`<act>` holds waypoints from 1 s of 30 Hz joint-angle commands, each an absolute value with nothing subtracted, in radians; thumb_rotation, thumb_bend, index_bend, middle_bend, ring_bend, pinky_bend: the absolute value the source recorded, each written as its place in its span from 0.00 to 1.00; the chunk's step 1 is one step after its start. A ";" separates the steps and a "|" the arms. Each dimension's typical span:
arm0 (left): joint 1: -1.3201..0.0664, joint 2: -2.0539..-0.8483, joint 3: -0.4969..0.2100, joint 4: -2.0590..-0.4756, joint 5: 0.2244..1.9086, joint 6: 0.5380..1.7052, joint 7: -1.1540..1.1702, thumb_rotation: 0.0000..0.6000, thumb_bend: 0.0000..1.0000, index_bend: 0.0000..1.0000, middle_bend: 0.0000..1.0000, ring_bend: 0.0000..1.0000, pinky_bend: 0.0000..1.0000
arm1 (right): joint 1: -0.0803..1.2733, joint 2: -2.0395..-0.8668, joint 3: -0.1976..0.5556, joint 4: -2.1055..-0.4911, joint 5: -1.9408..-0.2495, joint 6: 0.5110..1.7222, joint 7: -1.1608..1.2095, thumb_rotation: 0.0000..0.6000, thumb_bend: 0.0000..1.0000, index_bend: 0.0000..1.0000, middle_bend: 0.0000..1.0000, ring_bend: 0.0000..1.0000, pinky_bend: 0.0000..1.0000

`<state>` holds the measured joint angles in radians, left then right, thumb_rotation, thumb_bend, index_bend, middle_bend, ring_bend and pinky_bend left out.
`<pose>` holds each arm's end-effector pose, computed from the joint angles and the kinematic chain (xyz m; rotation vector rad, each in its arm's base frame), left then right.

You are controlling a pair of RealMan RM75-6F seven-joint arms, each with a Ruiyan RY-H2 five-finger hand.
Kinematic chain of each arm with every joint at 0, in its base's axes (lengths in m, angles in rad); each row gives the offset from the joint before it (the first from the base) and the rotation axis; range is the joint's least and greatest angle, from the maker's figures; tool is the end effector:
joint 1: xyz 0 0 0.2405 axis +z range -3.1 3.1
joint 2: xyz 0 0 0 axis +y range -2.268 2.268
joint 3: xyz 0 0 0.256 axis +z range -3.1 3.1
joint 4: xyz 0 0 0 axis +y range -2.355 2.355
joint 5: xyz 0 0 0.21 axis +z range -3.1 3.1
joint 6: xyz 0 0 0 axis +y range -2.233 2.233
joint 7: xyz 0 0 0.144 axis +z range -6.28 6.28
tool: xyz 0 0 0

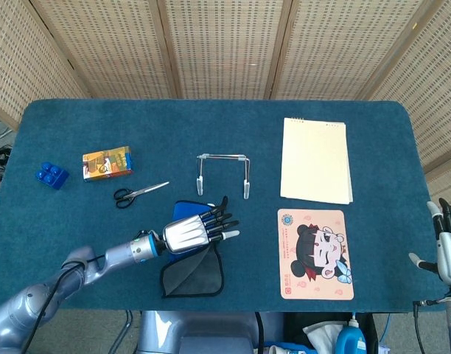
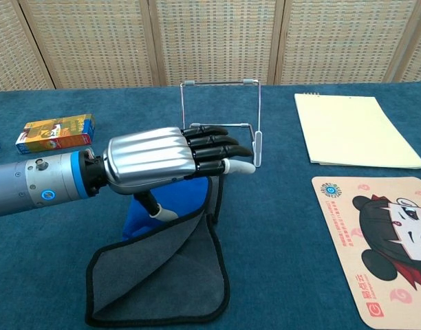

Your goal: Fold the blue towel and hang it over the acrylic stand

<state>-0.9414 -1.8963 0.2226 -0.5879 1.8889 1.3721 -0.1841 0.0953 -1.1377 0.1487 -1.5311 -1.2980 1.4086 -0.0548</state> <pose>-0.1276 0.3340 -0.0812 -2.4444 0.0388 -1.2344 -0.3453 -0.2034 0.1784 1.2209 -0.8894 0.7617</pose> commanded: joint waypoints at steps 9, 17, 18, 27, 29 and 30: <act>-0.899 -1.721 0.228 -0.793 1.901 1.495 -0.235 1.00 0.15 0.05 0.00 0.00 0.00 | 0.090 -1.133 0.148 -1.538 -1.302 1.417 -0.051 1.00 0.00 0.00 0.00 0.00 0.00; -0.808 -1.582 0.298 -0.789 1.941 1.599 -0.330 1.00 0.17 0.28 0.00 0.00 0.00 | 0.091 -1.132 0.146 -1.538 -1.303 1.413 -0.049 1.00 0.00 0.00 0.00 0.00 0.00; -0.797 -1.578 0.302 -0.786 1.942 1.608 -0.342 1.00 0.17 0.28 0.00 0.00 0.00 | 0.091 -1.132 0.146 -1.540 -1.304 1.413 -0.050 1.00 0.00 0.00 0.00 0.00 0.00; -0.698 -1.629 0.338 -0.704 1.965 1.654 -0.425 1.00 0.19 0.36 0.00 0.00 0.00 | 0.091 -1.133 0.143 -1.546 -1.307 1.415 -0.061 1.00 0.00 0.00 0.00 0.00 0.00; -0.688 -1.646 0.339 -0.688 1.969 1.655 -0.438 1.00 0.20 0.37 0.00 0.00 0.00 | 0.090 -1.133 0.144 -1.546 -1.307 1.417 -0.061 1.00 0.00 0.00 0.00 0.00 0.00; -0.682 -1.655 0.339 -0.678 1.972 1.656 -0.444 1.00 0.20 0.37 0.00 0.00 0.00 | 0.089 -1.132 0.144 -1.546 -1.307 1.418 -0.061 1.00 0.00 0.00 0.00 0.00 0.00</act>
<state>-0.6906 -1.6435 0.3368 -0.6894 1.9664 1.6536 -0.4343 0.0896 -1.1324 0.1438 -1.5463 -1.3068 1.4179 -0.0607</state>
